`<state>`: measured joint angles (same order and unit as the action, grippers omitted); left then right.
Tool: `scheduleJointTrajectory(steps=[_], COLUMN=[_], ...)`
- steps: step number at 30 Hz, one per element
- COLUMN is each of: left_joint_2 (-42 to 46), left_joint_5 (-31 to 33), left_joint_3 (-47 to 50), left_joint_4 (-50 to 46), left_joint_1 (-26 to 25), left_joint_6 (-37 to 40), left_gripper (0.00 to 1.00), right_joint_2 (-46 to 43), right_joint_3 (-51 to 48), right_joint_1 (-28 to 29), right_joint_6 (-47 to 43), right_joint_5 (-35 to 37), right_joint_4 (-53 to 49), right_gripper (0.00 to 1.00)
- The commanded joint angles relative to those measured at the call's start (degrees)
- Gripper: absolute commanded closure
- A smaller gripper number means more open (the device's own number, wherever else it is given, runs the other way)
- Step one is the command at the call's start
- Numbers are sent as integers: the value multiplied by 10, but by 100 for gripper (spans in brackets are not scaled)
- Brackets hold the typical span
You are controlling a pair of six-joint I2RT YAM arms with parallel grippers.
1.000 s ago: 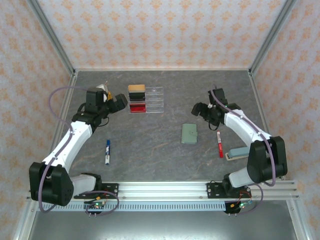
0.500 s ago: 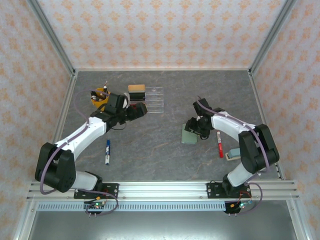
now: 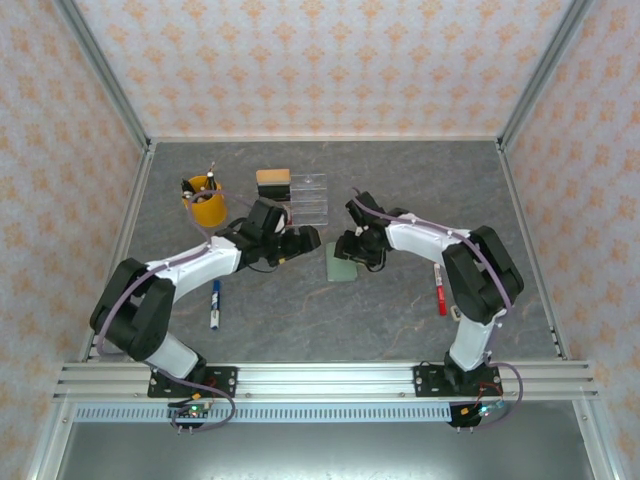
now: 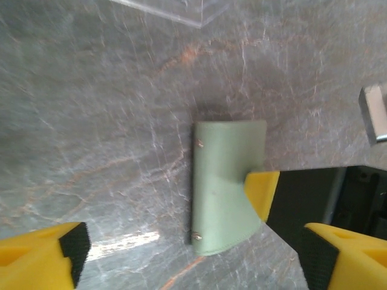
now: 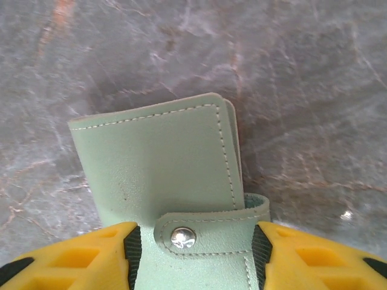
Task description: Take the credit cards out of the card holder
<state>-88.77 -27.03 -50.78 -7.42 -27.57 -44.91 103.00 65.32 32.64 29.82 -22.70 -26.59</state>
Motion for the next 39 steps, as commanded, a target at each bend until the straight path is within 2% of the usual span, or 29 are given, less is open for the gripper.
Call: scheduleJointTrajectory(steps=[1,5,9,13,18,24,33,39], left_joint_2=[-20,-45,-77,-105,-131,-160,-190,-224], left_joint_5=[-34,-55,-84,-97,-101,-105,-102,-153], left_joint_3=[3,-2,-11,-25,-42,-69,-93,-106], left_joint_4=[48,70,99,98,87,70,41,58], left_joint_1=[-13,-15,-17,-22,-25,-27,-27,-27], left_joint_6=[-35,-55,-77,-85,-87,-88,-82,-79], left_gripper=[15,24,34,42,44,52,53,53], right_joint_2=[-21,-76,-83,-67,-52,-32,-8,8], right_joint_3=[10,-28,-51,-51,-50,-48,-43,-38], right_joint_1=[-1,-12,-32,-34,-34,-34,-33,-33], right_joint_6=[5,-9,-8,-8,-8,-12,-22,-30], right_joint_5=[20,69,51,48,47,33,11,-6], right_joint_4=[-2,2,2,-12,-19,-16,-11,-13], right_gripper=[46,46,47,55,60,63,65,68])
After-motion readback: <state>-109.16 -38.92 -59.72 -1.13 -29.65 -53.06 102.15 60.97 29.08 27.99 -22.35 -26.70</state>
